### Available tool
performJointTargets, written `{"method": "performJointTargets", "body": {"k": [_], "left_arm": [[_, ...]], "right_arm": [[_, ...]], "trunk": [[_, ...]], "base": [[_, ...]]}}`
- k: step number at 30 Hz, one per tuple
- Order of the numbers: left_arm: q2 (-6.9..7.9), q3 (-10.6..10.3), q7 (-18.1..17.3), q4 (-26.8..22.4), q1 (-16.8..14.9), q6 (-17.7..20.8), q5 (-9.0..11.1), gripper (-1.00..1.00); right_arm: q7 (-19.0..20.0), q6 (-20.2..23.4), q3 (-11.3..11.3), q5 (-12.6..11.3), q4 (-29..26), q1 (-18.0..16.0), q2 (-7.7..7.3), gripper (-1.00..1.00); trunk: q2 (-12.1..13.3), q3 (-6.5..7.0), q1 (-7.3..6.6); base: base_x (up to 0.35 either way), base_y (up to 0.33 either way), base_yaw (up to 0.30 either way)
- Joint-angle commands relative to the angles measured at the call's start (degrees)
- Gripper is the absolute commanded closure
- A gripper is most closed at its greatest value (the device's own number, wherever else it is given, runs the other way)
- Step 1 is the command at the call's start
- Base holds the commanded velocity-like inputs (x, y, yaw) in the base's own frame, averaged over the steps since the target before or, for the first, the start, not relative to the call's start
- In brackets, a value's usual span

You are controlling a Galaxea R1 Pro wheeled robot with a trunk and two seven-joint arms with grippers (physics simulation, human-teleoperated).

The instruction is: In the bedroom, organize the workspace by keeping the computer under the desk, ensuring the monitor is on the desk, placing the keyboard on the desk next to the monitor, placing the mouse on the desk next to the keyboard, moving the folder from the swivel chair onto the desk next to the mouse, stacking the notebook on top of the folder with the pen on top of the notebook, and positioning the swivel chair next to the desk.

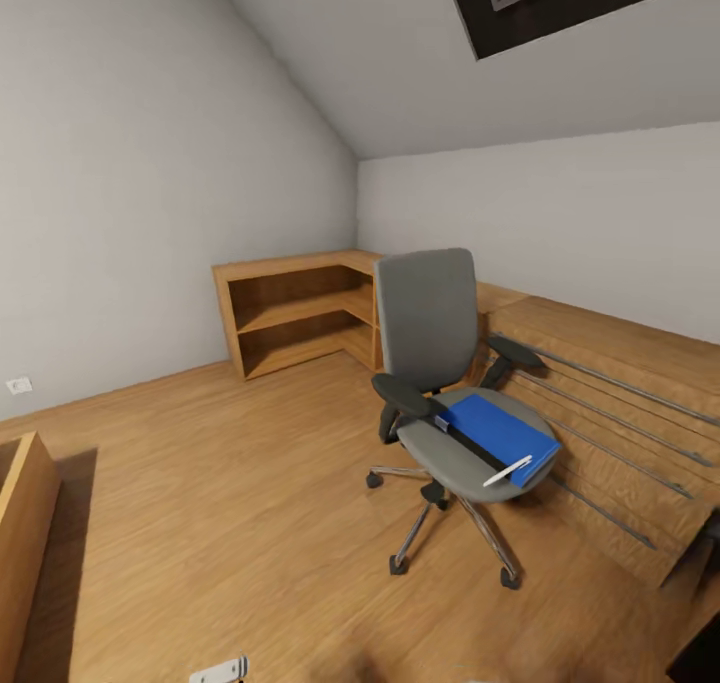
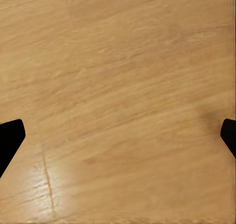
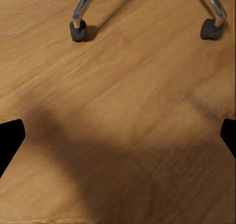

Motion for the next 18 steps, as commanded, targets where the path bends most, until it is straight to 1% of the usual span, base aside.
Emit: {"method": "performJointTargets", "body": {"k": [1, 5, 8, 16, 18], "left_arm": [[0.05, -0.2, 0.4, 0.0, 0.0, 0.0, 0.4, -1.0], [0.06, -0.3, 0.4, 0.1, 0.0, 0.0, 0.4, -1.0], [0.01, -0.3, 0.4, 0.1, 0.0, 0.0, 0.4, -1.0], [-0.02, -0.3, 0.4, 0.1, 0.0, -0.1, 0.4, -1.0], [-0.02, -0.4, 0.4, 0.1, 0.0, -0.1, 0.4, -1.0]], "right_arm": [[-0.3, -0.3, 0.5, -0.6, 0.1, -0.1, -0.03, -1.0], [-0.3, -0.3, 0.5, -0.6, 0.1, -0.1, -0.02, -1.0], [-0.3, -0.3, 0.5, -0.7, 0.1, -0.1, -0.01, -1.0], [-0.3, -0.3, 0.5, -0.7, 0.1, -0.1, 0.1, -1.0], [-0.3, -0.3, 0.5, -0.8, 0.2, -0.1, 0.48, -1.0]], "trunk": [[0.0, -0.05, -0.04], [0.0, -0.05, -0.04], [0.0, -0.05, -0.04], [0.0, -0.05, -0.04], [0.0, -0.05, -0.04]], "base": [[-0.319, 0.0, -0.269], [-0.326, 0.0, -0.269], [-0.195, 0.0, -0.269], [-0.038, 0.0, -0.27], [-0.002, 0.0, -0.271]]}}
